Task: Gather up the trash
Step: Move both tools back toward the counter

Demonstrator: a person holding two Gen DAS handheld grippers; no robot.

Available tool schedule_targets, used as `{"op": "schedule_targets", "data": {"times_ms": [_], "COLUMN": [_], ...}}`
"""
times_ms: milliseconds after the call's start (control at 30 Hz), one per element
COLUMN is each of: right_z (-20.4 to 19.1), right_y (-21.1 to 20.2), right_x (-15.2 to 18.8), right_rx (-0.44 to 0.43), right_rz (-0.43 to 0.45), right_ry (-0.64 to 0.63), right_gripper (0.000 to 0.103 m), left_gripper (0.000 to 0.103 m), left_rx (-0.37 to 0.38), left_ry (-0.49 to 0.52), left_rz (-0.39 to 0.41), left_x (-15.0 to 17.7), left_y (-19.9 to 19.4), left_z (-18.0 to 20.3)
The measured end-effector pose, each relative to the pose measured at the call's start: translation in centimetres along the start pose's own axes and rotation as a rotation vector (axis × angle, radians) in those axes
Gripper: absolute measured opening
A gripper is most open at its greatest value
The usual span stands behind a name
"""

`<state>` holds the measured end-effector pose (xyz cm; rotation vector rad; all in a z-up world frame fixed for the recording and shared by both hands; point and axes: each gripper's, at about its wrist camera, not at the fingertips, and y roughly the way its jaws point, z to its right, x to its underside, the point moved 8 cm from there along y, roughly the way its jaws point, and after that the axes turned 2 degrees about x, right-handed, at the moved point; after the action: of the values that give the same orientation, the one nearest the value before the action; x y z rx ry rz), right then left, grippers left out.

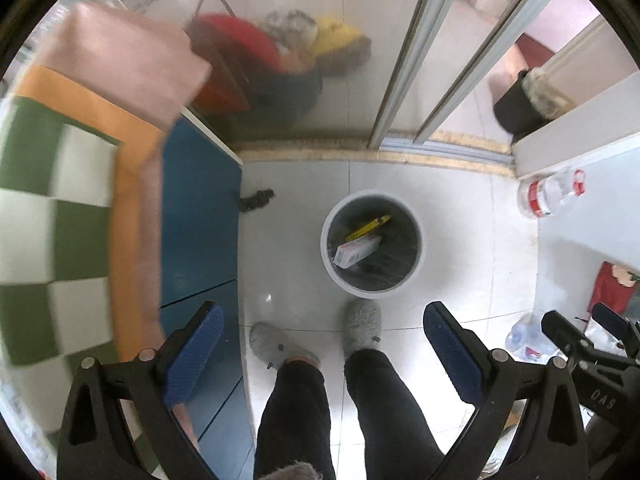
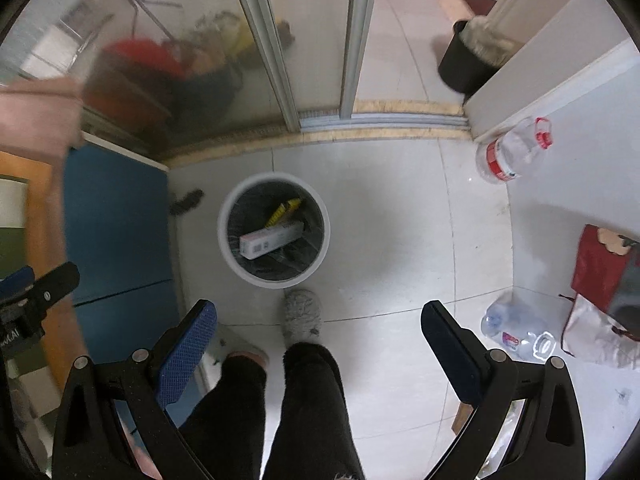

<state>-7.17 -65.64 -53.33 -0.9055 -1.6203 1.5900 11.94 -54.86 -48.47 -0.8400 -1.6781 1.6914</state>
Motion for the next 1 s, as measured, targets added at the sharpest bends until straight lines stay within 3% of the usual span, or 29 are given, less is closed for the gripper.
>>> {"op": "schedule_targets", "data": {"times_ms": [167,300,533,633,767,867,1000], "right_z": [0.5,0.0,-5.2,-10.4,-20.2,-28.0,-38.5], "right_y": [-8.7,-13.0,-20.0,-22.4,-23.9,-24.3,-23.4], "right_x": [0.4,0.9,0.6,0.8,1.7,3.1,4.5], "right_rx": [-0.018,-0.039,-0.096,-0.137,-0.218,-0.273,-0.309], "right_rz": [0.062,0.076,0.135,0.164,0.156,0.134,0.103], "right_ry": [-0.02,-0.038,-0.105,-0.159,-0.29,-0.393,-0.491], "right_gripper": [0.103,0.103,0.103,0.103,0.103,0.103,0.103], "left_gripper": [0.102,0.102,0.102,0.103,0.103,0.103,0.103], "left_rx": [0.011,0.049,0.077,0.053,-0.012,-0.101,-0.236], "left_ry": [-0.016,-0.069,-0.171,-0.248,-0.438,-0.601,-0.837], "left_rz": [0.045,0.083,0.189,0.261,0.316,0.3,0.234], "left_x": [1.1,1.9,2.3,2.8,6.3,11.7,21.3], "left_y": [-6.9,-10.8,-16.6,-19.5,-22.1,-22.7,-21.5], "left_z": [0.0,-0.9,-6.5,-12.0,-22.4,-30.9,-42.0]}}
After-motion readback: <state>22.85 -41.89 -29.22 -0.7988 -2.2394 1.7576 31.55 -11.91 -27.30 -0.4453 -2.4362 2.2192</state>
